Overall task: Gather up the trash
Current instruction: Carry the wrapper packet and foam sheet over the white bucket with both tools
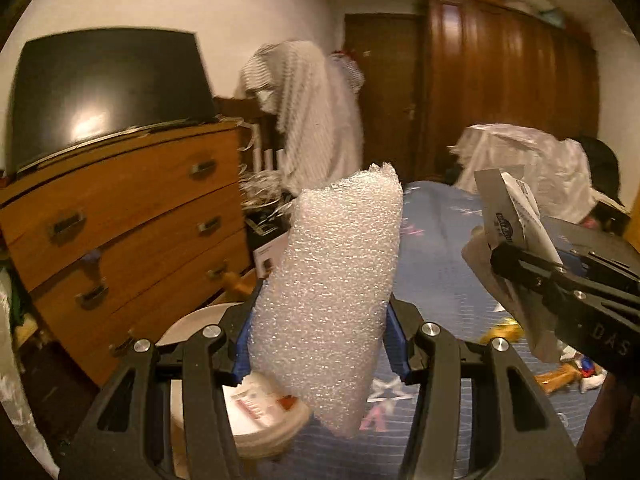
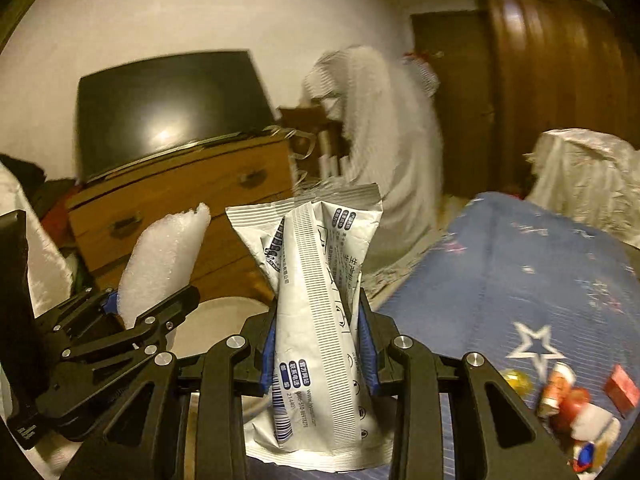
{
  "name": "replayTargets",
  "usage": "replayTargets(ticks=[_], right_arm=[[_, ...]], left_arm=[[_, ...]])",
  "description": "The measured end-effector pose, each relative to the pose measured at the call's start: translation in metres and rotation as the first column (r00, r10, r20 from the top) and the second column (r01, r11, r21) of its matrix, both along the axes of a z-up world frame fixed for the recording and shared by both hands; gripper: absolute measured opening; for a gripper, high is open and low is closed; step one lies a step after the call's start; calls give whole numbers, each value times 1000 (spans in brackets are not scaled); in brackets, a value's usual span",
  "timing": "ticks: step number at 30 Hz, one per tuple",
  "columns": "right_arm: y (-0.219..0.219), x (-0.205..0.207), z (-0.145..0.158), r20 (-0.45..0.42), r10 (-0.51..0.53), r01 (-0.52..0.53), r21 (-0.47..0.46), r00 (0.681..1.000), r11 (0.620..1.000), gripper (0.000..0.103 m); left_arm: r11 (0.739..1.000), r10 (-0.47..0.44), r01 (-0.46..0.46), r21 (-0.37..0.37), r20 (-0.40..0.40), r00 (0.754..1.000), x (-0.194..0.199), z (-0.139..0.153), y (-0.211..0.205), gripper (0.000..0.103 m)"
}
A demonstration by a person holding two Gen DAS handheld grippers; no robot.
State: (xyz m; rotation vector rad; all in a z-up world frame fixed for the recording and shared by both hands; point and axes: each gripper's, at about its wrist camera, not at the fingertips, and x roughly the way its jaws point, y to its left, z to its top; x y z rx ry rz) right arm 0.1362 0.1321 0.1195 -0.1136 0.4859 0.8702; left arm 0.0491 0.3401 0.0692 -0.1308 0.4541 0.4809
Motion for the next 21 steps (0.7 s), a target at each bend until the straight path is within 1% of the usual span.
replayTargets(ticks=[2, 6, 9, 14, 15, 17, 21], right_arm=[[26, 4, -5, -27, 34, -34, -19, 999, 999, 34], [88, 16, -16, -92, 92, -98, -63, 991, 993, 34], [119, 30, -31, -144, 120, -134, -98, 982, 986, 34], [178, 52, -64, -247, 164, -212, -184, 955, 960, 34], [182, 54, -73, -258, 170, -225, -201, 951, 953, 34], [205, 58, -86, -283, 176, -248, -242, 943, 938, 34], [237, 63, -115, -316, 183, -281, -301, 931, 911, 34]], left_arm=[[999, 30, -30, -25, -19, 999, -3, -4, 24, 50], [995, 68, -72, -65, -60, 996, -4, -15, 59, 50], [990, 89, -99, -97, -101, 991, 3, -27, 83, 50], [980, 113, -138, -142, -170, 979, 7, -54, 119, 50], [977, 114, -145, -158, -192, 975, 10, -62, 127, 50], [973, 122, -160, -167, -219, 968, 12, -73, 139, 50], [963, 141, -196, -186, -272, 952, 17, -100, 162, 50]])
